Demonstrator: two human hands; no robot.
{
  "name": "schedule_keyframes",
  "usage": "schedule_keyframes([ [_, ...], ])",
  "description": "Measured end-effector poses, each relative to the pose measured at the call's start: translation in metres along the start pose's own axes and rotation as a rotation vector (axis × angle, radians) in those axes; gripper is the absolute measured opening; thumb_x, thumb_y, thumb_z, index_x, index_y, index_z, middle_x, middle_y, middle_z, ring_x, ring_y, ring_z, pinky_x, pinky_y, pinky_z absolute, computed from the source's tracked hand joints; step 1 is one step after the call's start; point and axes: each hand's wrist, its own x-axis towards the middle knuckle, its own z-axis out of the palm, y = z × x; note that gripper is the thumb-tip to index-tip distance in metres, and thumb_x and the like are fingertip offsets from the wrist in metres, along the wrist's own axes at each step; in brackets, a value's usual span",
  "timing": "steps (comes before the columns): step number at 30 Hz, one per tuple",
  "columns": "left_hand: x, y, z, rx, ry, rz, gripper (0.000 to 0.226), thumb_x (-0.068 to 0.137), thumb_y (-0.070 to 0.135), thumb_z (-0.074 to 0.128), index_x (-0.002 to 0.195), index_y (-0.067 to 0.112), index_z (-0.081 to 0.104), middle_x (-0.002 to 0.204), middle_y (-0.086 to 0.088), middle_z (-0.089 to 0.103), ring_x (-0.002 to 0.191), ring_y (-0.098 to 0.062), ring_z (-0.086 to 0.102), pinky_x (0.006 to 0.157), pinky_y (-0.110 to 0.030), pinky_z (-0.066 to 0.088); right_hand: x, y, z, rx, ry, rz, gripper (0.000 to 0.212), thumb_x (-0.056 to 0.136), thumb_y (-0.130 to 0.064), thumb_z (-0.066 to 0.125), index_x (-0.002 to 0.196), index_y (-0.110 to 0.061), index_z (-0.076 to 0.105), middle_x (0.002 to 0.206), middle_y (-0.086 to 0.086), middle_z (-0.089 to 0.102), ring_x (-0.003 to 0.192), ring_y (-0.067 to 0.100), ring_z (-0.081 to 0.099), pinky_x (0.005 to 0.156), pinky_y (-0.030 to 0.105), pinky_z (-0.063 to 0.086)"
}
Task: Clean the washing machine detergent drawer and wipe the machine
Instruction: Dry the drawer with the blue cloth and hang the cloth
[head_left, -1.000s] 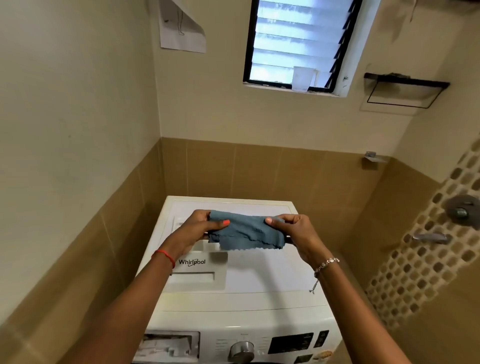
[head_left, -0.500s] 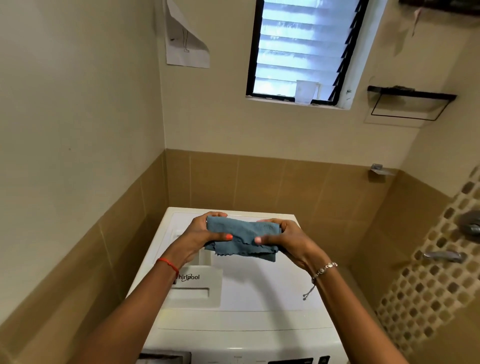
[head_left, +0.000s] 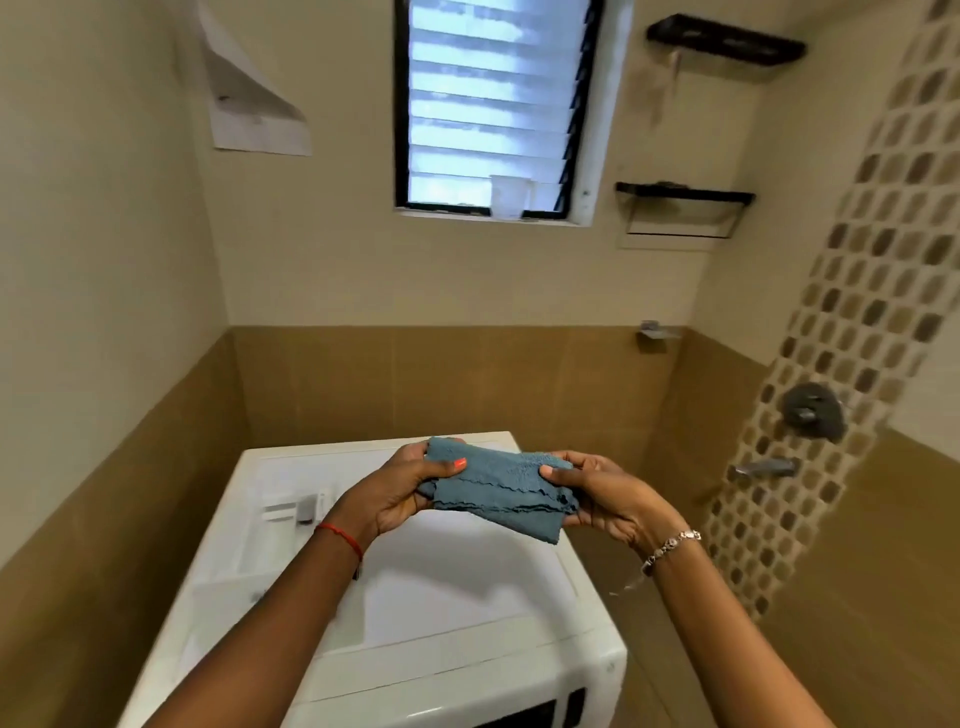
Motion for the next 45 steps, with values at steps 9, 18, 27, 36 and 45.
schedule_keyframes([
  [9,0.032,-0.058,0.184,0.074,-0.409,-0.116,0.044,0.085,-0.009,0.055,0.124,0.008,0.048,0.110,-0.013,0.060,0.083,-0.017,0.068,0.066,-0.026,0.059,-0.167,0.010,-0.132,0.136,0.380,-0.063,0.041,0.081,0.012,0.058,0.118,-0.004,0.054,0.091,0.012,0.068,0.069,0.019,0.071,0.051,0.031,0.058],
  [18,-0.002,-0.151,0.418,0.124,-0.817,-0.260,0.052,0.083,-0.010,0.057,0.129,0.012,0.045,0.107,-0.013,0.060,0.083,-0.021,0.064,0.060,-0.028,0.057,-0.388,0.035,-0.232,0.250,0.872,-0.226,0.045,0.073,0.018,0.059,0.113,-0.003,0.055,0.098,0.016,0.066,0.076,0.023,0.070,0.063,0.037,0.059],
  [27,-0.048,-0.238,0.604,0.129,-1.068,-0.425,0.040,0.082,-0.019,0.050,0.114,0.005,0.050,0.096,-0.015,0.062,0.083,-0.027,0.063,0.062,-0.032,0.059,-0.538,0.076,-0.293,0.469,1.264,-0.315,0.014,0.085,0.011,0.053,0.098,0.010,0.058,0.099,0.023,0.064,0.085,0.030,0.066,0.059,0.036,0.059],
  [36,-0.049,-0.306,0.772,0.374,-1.374,-0.362,0.023,0.086,-0.009,0.054,0.099,0.006,0.066,0.089,-0.007,0.069,0.081,-0.017,0.065,0.069,-0.027,0.057,-0.643,0.092,-0.405,0.424,1.482,-0.249,0.031,0.081,0.014,0.056,0.112,0.012,0.056,0.097,0.020,0.067,0.079,0.026,0.068,0.064,0.030,0.059],
  [45,-0.046,-0.372,0.898,0.613,-1.385,-0.285,0.013,0.087,0.015,0.064,0.098,0.023,0.063,0.094,-0.002,0.065,0.094,-0.018,0.056,0.069,-0.030,0.043,-0.715,0.109,-0.502,0.211,1.769,0.020,0.038,0.075,-0.014,0.074,0.110,-0.013,0.062,0.098,0.005,0.063,0.087,0.019,0.055,0.069,0.031,0.048],
])
